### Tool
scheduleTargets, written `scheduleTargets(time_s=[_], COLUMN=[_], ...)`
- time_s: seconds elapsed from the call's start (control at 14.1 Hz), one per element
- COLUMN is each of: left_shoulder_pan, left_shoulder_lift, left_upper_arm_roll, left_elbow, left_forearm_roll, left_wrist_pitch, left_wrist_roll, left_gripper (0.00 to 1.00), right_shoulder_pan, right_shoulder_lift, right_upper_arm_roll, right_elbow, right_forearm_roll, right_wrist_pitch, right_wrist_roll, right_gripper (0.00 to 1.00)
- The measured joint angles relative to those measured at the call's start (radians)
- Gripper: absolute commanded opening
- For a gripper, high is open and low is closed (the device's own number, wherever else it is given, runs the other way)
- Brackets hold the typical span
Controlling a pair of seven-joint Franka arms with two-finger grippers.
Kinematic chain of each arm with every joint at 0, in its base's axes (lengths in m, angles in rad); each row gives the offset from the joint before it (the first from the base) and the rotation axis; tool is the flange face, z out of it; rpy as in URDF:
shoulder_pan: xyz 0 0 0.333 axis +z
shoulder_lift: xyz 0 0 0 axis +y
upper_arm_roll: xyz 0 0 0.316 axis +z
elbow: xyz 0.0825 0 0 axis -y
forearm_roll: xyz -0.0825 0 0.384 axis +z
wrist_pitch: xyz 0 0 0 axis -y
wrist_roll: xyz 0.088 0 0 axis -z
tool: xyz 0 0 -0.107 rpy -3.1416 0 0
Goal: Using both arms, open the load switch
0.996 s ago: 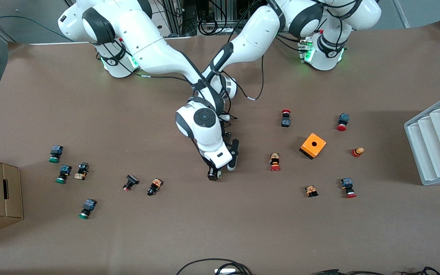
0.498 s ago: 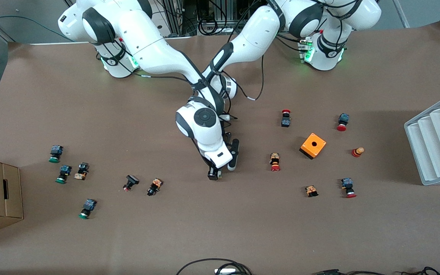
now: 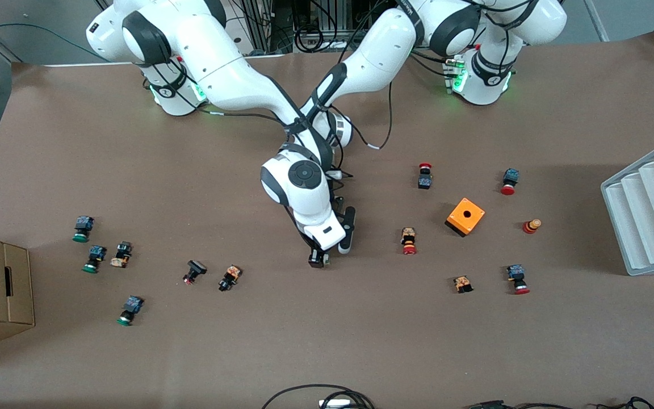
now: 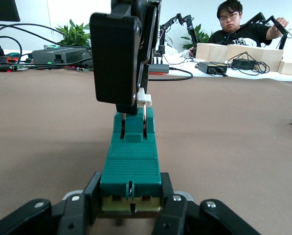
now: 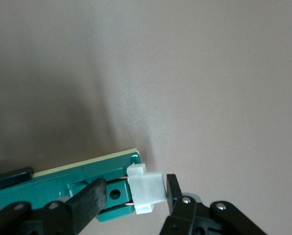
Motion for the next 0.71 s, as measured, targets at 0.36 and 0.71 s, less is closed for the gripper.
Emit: scheduleTargets(time_s=[0.36,0.71], left_shoulder_pan=[0.000,0.000], left_shoulder_lift=[0.000,0.000], left_upper_arm_roll=[0.000,0.000], left_elbow=[0.000,0.000], left_forearm_roll=[0.000,0.000], left_wrist_pitch=[0.000,0.000], left_wrist_roll=[0.000,0.000], left_gripper=[0.52,0.52], right_shoulder_pan=[0.004,0.004], right_shoulder_lift=[0.000,-0.002], right_upper_arm_roll=[-0.001,-0.001], right_elbow=[0.000,0.000], right_forearm_roll=[-0.014,-0.014], right_wrist_pitch=[0.000,0.000], right_wrist_roll=[0.000,-0.001], right_gripper=[0.58,0.58])
